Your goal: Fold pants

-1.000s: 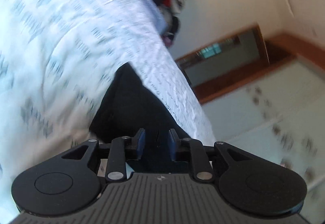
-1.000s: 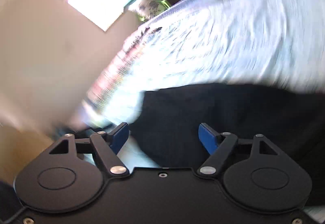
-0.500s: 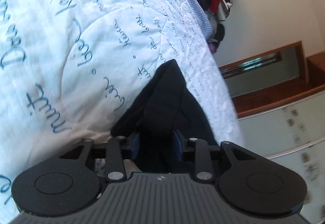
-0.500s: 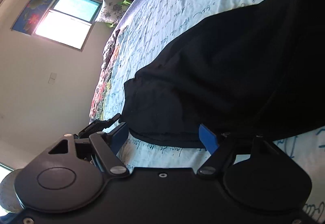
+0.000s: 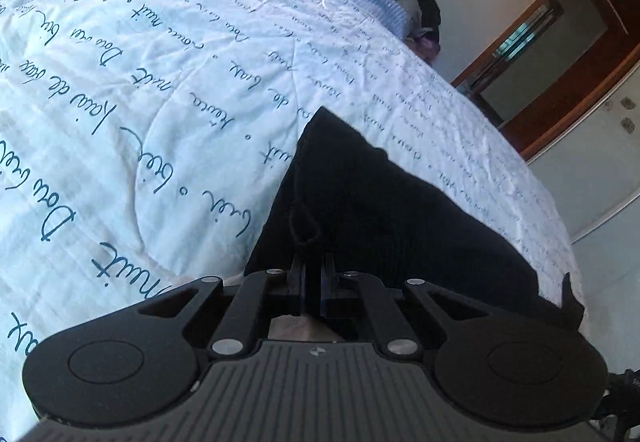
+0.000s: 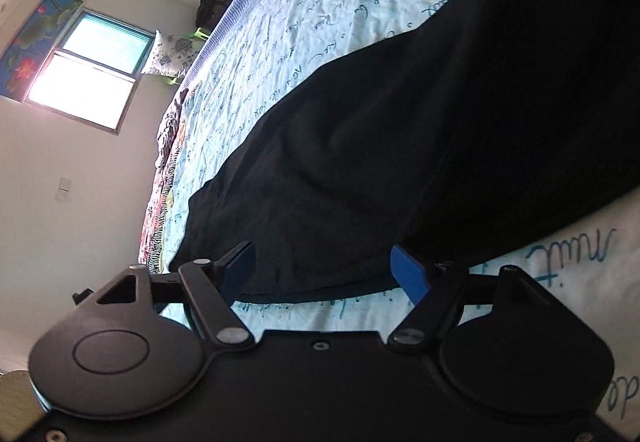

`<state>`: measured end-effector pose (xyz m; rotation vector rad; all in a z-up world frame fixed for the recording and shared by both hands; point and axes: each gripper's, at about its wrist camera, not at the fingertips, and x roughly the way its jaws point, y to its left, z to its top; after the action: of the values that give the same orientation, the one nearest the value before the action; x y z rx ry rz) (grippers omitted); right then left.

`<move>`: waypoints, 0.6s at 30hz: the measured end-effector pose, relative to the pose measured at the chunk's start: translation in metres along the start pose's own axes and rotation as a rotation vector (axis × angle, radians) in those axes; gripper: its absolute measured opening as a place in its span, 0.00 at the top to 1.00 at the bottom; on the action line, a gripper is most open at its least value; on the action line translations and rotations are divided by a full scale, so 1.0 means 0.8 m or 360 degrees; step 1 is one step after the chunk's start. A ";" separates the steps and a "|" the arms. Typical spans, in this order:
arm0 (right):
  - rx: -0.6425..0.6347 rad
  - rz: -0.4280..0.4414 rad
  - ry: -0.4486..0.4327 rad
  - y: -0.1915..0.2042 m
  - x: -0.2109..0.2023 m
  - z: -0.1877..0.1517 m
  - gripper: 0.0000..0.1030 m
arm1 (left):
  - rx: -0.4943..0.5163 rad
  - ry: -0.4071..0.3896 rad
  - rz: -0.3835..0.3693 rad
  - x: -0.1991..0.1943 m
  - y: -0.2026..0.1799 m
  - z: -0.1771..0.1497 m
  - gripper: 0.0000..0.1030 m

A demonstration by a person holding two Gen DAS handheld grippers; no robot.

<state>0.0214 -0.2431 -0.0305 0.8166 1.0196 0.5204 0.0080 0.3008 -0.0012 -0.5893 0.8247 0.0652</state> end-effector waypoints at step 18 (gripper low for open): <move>-0.0934 -0.0179 0.0051 0.138 0.082 -0.024 0.25 | 0.0650 -0.0387 0.0175 -0.072 -0.100 -0.001 0.59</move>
<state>0.0319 -0.1226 0.0166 0.2291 0.8692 0.6919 -0.0098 0.2429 0.0764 -0.1461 0.6091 0.0647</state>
